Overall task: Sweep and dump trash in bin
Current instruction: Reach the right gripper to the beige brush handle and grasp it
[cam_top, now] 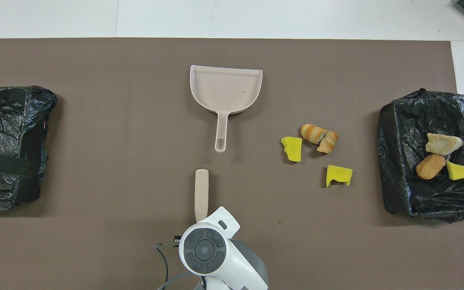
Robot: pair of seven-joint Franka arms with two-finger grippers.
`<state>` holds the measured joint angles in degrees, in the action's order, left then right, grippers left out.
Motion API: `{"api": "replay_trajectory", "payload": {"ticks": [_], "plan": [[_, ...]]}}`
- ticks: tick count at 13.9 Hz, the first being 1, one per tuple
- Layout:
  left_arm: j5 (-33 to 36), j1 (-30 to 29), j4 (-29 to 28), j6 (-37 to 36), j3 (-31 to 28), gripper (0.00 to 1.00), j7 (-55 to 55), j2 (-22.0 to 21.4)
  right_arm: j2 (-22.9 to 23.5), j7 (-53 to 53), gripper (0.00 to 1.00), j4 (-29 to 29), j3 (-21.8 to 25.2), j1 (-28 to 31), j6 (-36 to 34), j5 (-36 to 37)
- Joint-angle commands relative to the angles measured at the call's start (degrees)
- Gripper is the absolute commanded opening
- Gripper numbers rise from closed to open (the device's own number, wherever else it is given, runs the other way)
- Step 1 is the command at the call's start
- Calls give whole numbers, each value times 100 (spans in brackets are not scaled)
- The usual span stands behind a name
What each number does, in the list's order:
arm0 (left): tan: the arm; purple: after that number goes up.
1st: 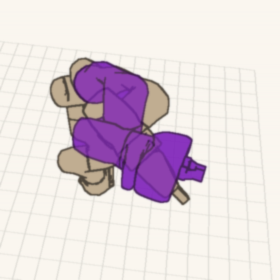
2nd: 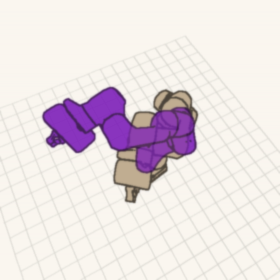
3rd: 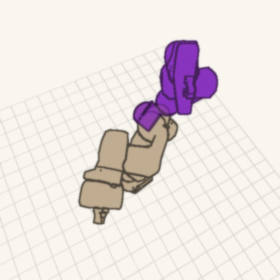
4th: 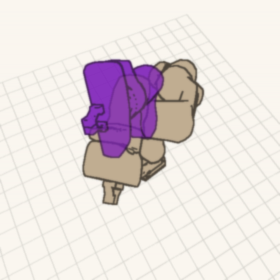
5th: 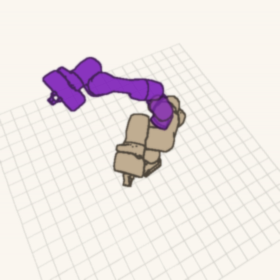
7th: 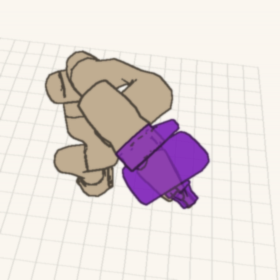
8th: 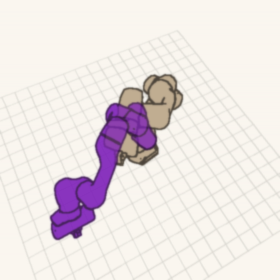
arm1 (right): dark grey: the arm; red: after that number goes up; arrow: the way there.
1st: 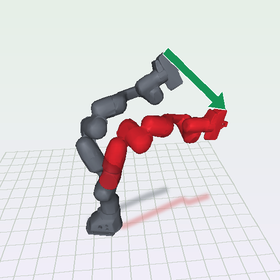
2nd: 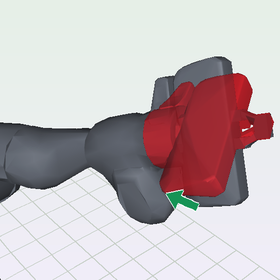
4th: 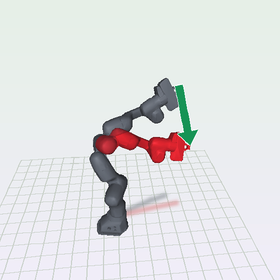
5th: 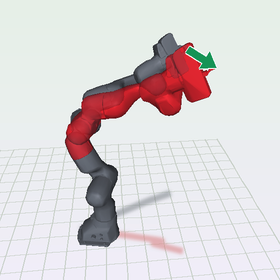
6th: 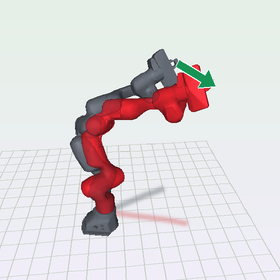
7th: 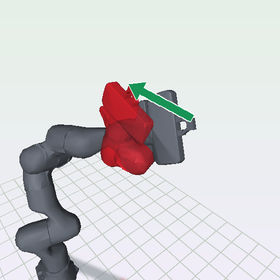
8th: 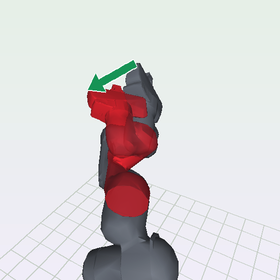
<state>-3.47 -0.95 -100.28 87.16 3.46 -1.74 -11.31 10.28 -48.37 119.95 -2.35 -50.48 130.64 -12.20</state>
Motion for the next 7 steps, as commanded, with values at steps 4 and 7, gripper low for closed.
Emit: {"api": "replay_trajectory", "payload": {"ticks": [4, 7], "plan": [[101, 69, 53, -58, -47, 100, 16, -29, -728, -67, 0, 72, 33, 344, -1915, 7], [101, 69, 53, -58, -38, 100, 16, -29, -1150, -129, 0, 82, 50, 678, -2865, 103]]}}
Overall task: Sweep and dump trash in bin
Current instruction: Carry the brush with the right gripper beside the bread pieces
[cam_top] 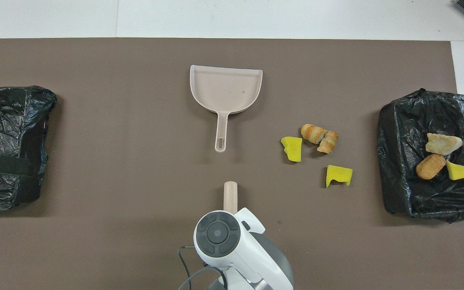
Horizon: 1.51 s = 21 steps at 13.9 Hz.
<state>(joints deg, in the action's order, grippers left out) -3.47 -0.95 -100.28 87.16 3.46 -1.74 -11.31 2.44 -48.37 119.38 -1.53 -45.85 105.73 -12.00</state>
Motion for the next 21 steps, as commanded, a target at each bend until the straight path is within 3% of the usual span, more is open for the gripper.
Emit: {"api": "replay_trajectory", "payload": {"ticks": [1, 6, 11, 15, 17, 21], "plan": [[101, 69, 53, -58, -47, 100, 16, -29, -480, -137, 0, 138, -32, 347, -656, 197], [101, 69, 53, -58, -47, 100, 16, -29, -736, -41, 0, 147, -49, 954, -1458, 1154], [101, 69, 53, -58, -47, 100, 7, -29, -622, 187, 0, 199, -49, 1691, -1397, 1805], [101, 69, 53, -58, -47, 100, 16, -29, -463, 853, 0, 287, -58, 2790, -1362, 2096], [101, 69, 53, -58, -47, 100, 16, -29, -560, 1049, 0, 558, -49, 2967, -1100, 2106], [101, 69, 53, -67, -47, 100, 16, -29, -1192, 1513, 0, 1858, -58, 3529, 279, 2062]]}}
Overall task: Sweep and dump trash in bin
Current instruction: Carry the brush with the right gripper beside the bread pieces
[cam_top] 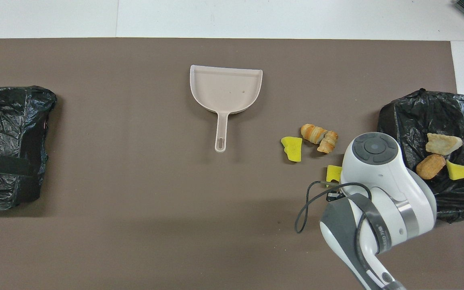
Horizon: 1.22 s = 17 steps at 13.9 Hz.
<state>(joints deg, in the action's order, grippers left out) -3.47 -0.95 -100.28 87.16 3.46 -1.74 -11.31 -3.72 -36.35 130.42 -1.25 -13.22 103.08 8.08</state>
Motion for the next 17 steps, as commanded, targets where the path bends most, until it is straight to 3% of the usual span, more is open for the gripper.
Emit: {"api": "replay_trajectory", "payload": {"ticks": [1, 6, 10, 17], "plan": [[101, 69, 53, -67, -38, 100, 7, -29, -629, 522, 0, 879, -86, 424, 677, -8], [101, 69, 53, -67, -47, 100, 16, -29, -604, 735, 0, 898, -86, 523, 871, -605], [101, 69, 53, -76, -47, 100, -1, -29, -490, 962, 0, 845, -95, 523, 1301, -641], [40, 331, -9, 151, 76, 100, 69, 5, 414, 1824, 0, -94, -95, 540, 1593, -931]]}}
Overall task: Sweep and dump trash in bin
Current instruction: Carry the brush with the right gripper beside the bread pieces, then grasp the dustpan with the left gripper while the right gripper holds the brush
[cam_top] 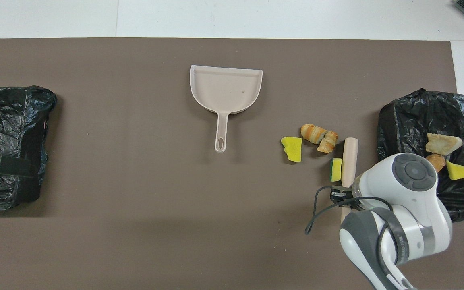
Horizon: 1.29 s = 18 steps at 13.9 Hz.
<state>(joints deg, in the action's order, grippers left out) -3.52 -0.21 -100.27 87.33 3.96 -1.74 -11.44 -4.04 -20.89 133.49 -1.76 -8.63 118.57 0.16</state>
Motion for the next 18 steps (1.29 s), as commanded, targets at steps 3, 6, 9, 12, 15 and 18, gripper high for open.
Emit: {"api": "replay_trajectory", "payload": {"ticks": [3, 6, 9, 12, 15, 18], "plan": [[44, 906, -37, 652, 52, 100, 585, 413, 667, 270, 0, -735, -61, -7, 158, -261], [36, 1531, -37, 1460, 52, 100, 1270, 932, 913, 270, 0, -1236, -61, -306, -25, -763], [18, 2040, -19, 2048, 52, 100, 1806, 1554, 826, 706, 0, -1352, -18, -192, -421, -684], [18, 2488, 86, 2779, 52, 100, 2457, 2301, 677, 1279, 0, -1370, 9, 193, -738, -649], [-174, 2726, 235, 3315, 61, 100, 2687, 2751, 615, 1561, 0, -1256, 9, 327, -739, -466], [-342, 2859, 209, 3835, 69, 100, 2740, 2910, 536, 1588, 0, -1142, -17, 309, -712, -341]]}}
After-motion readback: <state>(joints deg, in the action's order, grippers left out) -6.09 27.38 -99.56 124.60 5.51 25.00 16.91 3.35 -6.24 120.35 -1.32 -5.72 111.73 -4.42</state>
